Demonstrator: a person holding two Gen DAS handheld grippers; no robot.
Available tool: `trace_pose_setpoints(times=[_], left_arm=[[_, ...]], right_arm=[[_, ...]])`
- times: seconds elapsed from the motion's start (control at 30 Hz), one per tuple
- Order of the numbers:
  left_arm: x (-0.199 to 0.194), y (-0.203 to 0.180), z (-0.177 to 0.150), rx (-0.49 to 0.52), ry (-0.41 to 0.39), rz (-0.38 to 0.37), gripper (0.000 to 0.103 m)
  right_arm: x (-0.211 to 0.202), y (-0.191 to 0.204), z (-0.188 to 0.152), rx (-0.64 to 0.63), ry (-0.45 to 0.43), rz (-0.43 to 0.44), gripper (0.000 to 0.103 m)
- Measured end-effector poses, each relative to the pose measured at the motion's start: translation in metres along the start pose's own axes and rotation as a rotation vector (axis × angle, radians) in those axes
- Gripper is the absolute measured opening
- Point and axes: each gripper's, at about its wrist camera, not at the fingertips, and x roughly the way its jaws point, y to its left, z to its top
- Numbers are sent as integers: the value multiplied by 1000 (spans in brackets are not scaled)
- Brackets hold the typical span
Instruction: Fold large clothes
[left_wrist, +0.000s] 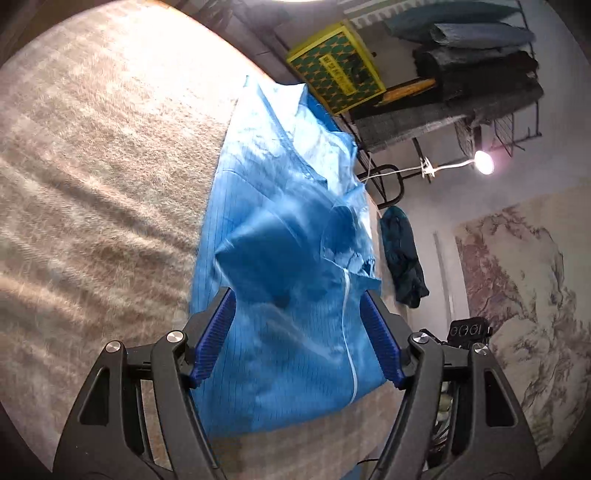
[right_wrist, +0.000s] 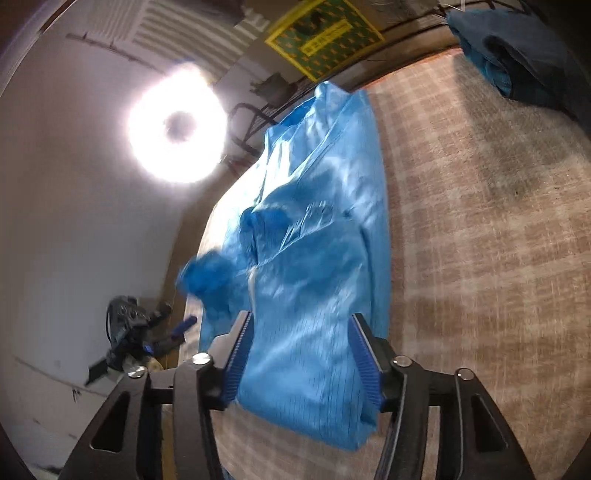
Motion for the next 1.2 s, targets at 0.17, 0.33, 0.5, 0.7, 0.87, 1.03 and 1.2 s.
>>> trace_pose_setpoints(times=[0.17,0.33,0.5,0.7,0.87,1.03,1.2], left_arm=[[16,-5,-6,74,41,59,69],[42,-5,4,104,41,116,68],[68,-3,5,175,61,200,65],[79,-11,10,262,84,242,65],[63,-19,23,239,80,216,65],[25,-36,50,284,2,223,65],[-5,-58,94,341,-80,257,65]], right_arm=[[16,20,-26,-162,64,-78,43],[34,36,-47,-292,104,-175,43],[48,35,-63,-371,152,-299,37],[47,30,-70,-342,168,-319,36],[28,43,-65,-371,161,-265,37],[-14,67,-46,-471,-5,-287,42],[-52,78,-1,-493,-145,-296,56]])
